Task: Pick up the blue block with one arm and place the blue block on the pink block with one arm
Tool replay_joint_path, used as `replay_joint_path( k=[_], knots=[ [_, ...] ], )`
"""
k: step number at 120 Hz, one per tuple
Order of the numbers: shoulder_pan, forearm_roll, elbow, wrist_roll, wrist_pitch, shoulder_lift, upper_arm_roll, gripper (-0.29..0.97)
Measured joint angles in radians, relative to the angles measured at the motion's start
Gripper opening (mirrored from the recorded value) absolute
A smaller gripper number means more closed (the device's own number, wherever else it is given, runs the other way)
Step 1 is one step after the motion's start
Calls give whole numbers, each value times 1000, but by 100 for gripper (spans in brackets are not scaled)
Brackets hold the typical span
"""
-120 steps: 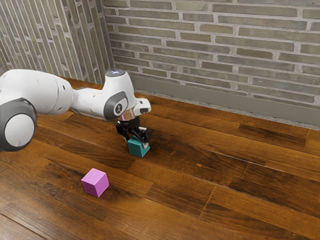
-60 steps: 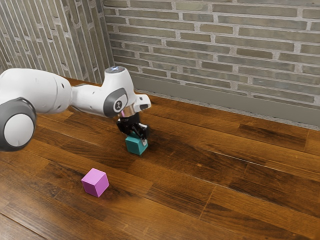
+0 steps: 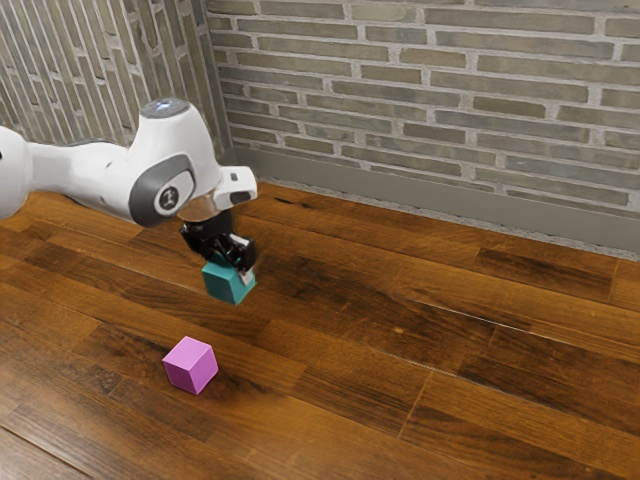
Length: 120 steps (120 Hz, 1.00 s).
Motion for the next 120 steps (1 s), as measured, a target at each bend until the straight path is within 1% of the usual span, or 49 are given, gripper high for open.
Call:
replay_joint_path(
  k=[12,21,34,51,81,92,120],
  knots=[
    [-1,-3,-141,-10,18,-123,-1,33],
    [0,-4,-223,-19,27,-189,-1,33],
    [2,-5,-323,-36,32,-265,-1,33],
    [4,-6,-390,-58,29,-320,-1,33],
    [7,-7,-406,-84,18,-328,5,34],
    [7,-7,-404,-86,17,-311,27,34],
    [7,-2,-373,-66,53,-252,43,34]
  ],
)
